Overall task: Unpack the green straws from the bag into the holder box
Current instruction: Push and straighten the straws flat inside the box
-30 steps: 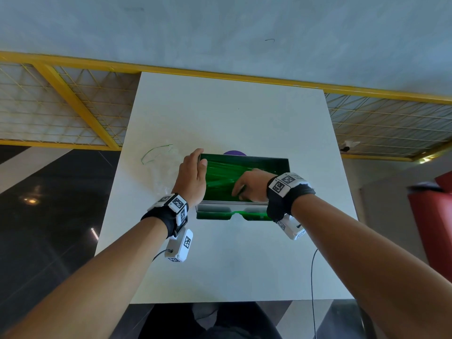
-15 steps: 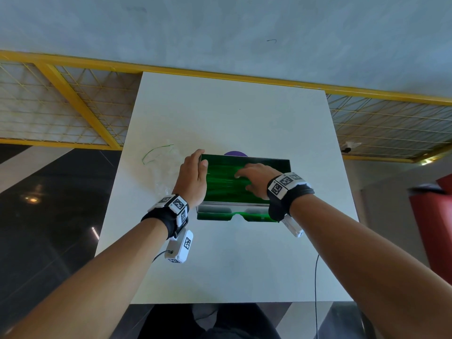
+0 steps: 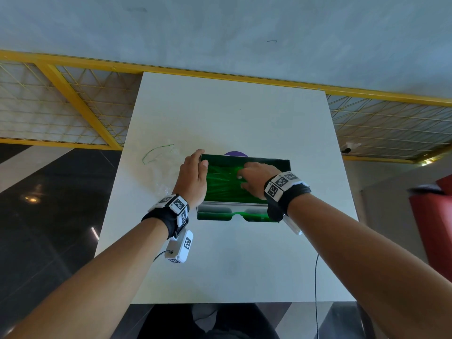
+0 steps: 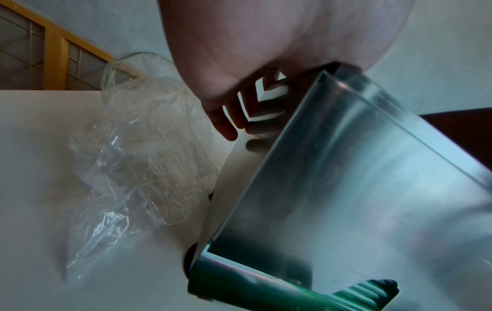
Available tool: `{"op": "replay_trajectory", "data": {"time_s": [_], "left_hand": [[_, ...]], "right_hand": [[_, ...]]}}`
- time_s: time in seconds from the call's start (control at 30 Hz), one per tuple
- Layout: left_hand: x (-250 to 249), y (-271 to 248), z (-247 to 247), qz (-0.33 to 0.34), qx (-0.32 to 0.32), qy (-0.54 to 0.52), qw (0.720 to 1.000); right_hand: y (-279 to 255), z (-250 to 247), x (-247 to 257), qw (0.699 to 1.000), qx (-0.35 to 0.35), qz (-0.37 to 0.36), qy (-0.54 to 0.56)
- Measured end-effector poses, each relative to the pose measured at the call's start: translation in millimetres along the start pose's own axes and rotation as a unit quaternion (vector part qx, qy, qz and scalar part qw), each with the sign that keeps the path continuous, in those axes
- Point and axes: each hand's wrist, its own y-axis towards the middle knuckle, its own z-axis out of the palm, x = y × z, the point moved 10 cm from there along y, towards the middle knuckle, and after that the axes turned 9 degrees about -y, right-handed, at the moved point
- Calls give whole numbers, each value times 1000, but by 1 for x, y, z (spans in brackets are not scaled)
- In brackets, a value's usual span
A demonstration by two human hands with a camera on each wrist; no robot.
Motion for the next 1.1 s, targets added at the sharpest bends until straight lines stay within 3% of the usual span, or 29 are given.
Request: {"op": "replay_trajectory", "data": {"time_s": [0.1, 0.23, 0.37, 0.53, 0.73, 1.1], "left_hand": [[0, 0, 0, 2, -1, -1, 1000], [-1, 0, 0, 0, -2, 1, 1000], [-1, -1, 0, -1, -1, 3, 1000], [0, 0, 0, 1, -3, 7, 1000], [-1, -1, 1, 4, 1, 6, 1000], [1, 0, 0, -1, -2, 11, 1000]], "right_hand": [[-2, -15, 3, 999, -45, -15, 19], [-1, -7, 8, 999, -19, -26, 11], [1, -10, 3, 998, -37, -14, 42], [0, 9, 7, 996, 52, -19, 68], [1, -7, -16, 999, -14, 30, -17], [0, 13, -13, 999, 28, 25, 38]]}}
